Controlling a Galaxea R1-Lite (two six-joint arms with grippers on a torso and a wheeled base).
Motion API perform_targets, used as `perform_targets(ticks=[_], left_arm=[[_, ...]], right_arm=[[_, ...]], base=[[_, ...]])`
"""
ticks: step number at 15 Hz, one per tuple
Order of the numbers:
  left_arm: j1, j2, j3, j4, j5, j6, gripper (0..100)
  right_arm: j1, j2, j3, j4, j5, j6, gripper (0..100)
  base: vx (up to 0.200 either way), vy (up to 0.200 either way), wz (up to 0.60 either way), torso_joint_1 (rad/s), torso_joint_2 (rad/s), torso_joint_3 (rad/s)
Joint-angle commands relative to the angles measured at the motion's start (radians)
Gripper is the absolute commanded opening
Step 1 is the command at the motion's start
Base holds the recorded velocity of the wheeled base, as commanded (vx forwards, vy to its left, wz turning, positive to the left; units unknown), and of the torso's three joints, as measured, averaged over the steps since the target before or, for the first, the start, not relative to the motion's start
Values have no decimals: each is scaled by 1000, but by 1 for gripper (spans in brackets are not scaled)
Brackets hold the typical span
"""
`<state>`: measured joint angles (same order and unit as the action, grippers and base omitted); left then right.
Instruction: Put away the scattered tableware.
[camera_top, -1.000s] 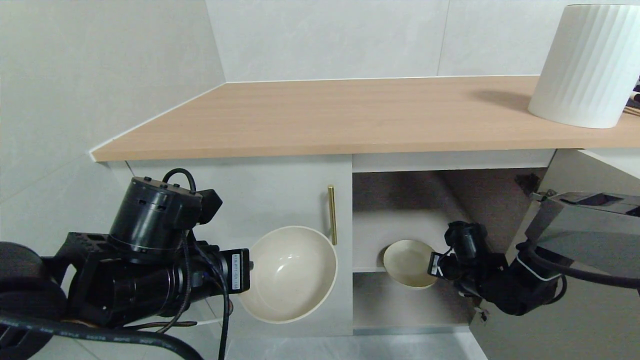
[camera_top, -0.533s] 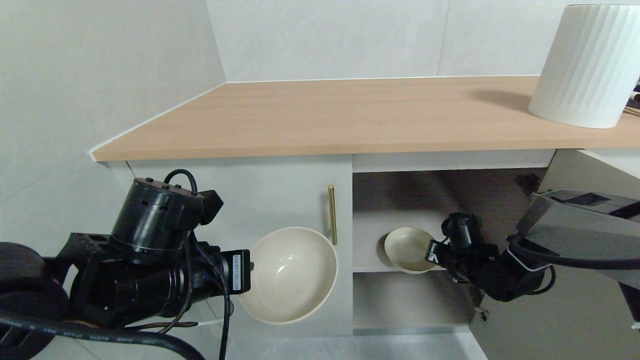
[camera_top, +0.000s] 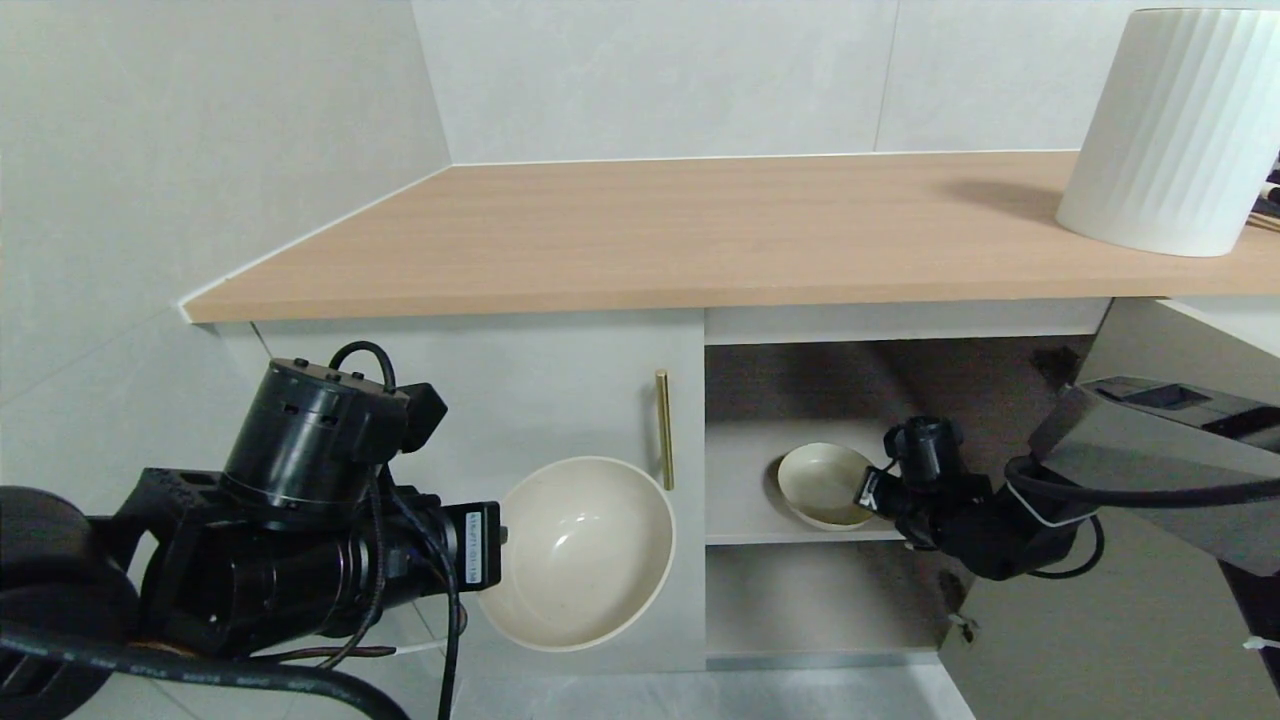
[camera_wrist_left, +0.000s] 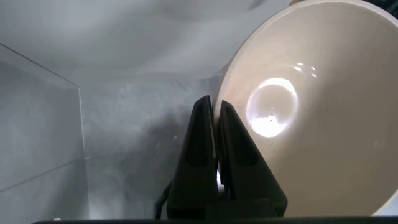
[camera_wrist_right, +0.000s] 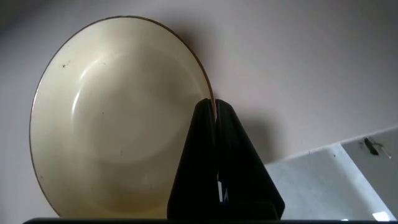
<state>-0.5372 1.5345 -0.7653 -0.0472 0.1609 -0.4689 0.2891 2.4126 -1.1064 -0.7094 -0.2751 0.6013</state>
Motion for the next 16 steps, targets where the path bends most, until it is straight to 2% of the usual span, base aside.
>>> perform_targets(ticks=[1, 16], left_arm=[[0, 0, 0, 0, 0, 0, 0], [0, 9, 1, -2, 0, 0, 0]], right_arm=[[-8, 11, -23, 2, -9, -1, 0], [-10, 37, -61, 2, -35, -1, 0]], base=[[0, 0, 0, 0, 0, 0], [0, 0, 0, 0, 0, 0]])
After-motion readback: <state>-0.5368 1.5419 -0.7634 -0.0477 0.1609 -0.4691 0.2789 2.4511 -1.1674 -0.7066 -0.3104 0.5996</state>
